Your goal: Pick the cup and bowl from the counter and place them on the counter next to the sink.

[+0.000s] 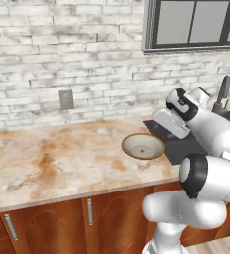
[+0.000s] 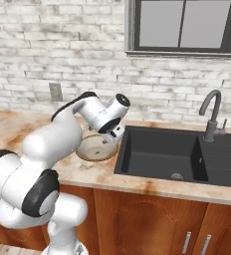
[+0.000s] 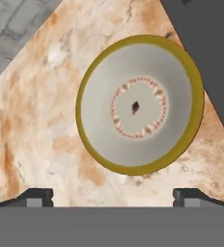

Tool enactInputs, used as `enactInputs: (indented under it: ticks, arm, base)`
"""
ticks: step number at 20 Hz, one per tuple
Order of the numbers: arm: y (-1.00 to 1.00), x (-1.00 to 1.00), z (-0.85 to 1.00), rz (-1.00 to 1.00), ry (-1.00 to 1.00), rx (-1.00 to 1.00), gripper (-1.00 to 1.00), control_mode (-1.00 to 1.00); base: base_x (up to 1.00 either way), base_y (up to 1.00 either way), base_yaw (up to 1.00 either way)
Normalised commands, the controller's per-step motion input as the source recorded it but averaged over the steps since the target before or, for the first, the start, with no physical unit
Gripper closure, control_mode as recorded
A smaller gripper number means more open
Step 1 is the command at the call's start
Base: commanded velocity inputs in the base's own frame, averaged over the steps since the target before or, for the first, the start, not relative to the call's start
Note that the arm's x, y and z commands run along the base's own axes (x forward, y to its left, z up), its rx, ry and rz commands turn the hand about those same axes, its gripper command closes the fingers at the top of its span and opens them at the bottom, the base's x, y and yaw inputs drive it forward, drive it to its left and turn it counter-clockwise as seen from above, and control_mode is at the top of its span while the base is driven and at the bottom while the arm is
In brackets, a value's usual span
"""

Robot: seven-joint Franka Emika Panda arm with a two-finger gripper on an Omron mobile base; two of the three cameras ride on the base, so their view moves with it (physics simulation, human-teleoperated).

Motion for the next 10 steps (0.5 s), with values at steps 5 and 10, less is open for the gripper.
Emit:
enactInputs:
  ticks: [5, 10]
  arm:
    - [0.35, -0.79, 0.03, 0.03, 0.00, -0.20, -1.00, -1.00]
    - [0.28, -0.69, 0.23, 0.02, 0.00, -0.18, -1.00, -1.00]
  base:
    - [0.00, 0.00, 0.00]
    - [0.00, 0.00, 0.00]
